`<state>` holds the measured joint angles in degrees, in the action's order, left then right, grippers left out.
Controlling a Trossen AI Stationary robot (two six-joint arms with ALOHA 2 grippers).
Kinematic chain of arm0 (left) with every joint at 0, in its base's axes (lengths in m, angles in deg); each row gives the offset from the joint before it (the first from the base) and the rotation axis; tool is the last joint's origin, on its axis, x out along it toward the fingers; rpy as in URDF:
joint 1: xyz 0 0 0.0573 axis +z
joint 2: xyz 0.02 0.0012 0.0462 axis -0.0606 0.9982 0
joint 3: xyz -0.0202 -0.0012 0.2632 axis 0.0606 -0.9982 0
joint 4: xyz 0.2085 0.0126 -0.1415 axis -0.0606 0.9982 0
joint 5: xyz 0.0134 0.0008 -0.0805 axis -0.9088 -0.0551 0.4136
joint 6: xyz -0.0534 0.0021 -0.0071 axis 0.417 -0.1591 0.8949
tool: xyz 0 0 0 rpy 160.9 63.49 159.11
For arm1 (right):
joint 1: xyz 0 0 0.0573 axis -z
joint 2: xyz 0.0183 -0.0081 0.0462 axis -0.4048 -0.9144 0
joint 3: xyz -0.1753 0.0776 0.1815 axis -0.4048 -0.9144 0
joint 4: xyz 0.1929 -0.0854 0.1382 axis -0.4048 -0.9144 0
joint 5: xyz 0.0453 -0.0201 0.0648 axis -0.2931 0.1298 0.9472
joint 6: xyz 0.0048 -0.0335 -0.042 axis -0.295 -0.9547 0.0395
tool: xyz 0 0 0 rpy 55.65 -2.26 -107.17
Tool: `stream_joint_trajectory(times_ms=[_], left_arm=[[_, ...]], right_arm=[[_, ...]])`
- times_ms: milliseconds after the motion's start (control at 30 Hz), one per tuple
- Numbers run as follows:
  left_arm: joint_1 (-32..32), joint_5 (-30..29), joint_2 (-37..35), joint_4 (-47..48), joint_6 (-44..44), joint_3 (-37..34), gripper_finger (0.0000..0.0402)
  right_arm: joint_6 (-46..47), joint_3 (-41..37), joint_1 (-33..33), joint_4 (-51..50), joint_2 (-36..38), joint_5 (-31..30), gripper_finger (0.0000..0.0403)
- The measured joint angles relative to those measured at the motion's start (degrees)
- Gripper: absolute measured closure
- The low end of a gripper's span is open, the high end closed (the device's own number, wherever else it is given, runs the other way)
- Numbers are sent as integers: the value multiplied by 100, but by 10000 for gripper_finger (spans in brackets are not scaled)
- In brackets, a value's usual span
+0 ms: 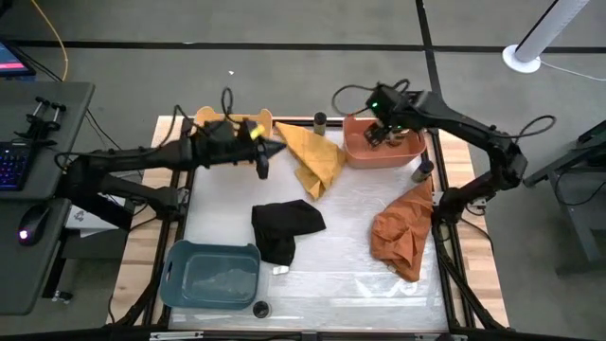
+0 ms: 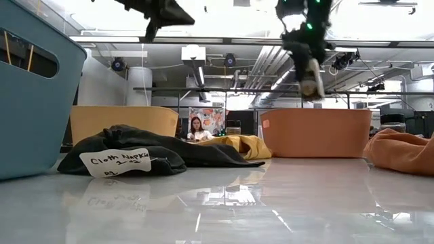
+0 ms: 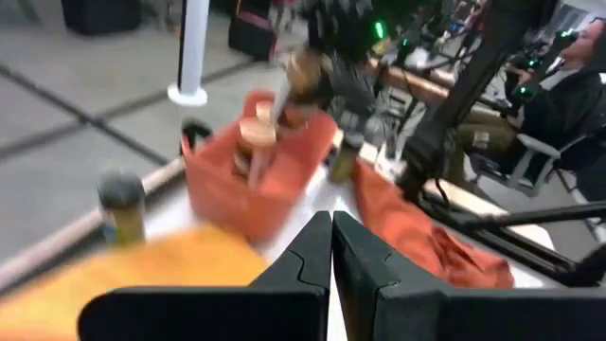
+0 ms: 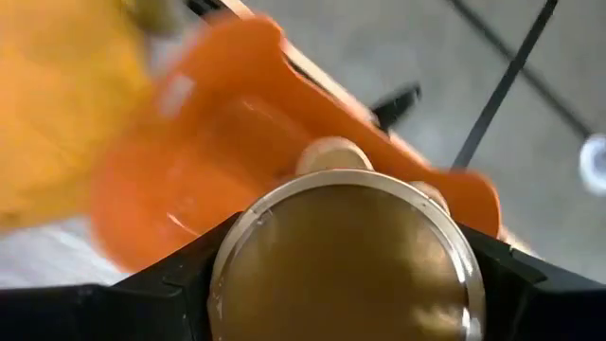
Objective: Sort spices by type
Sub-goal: Put the gold seasoning bottle into the orange bin
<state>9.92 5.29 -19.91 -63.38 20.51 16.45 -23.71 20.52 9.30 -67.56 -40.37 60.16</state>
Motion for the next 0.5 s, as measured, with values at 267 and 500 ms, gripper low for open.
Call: stream_joint_trajectory(times_ms=[267, 500], left_arm=[[-384, -715, -2, -59, 639, -435, 401], [-361, -879, -4, -394, 637, -438, 401]], right_arm=[[131, -1464, 1362, 1058, 617, 834, 128], [489, -2057, 1516, 1361, 562, 1224, 128]])
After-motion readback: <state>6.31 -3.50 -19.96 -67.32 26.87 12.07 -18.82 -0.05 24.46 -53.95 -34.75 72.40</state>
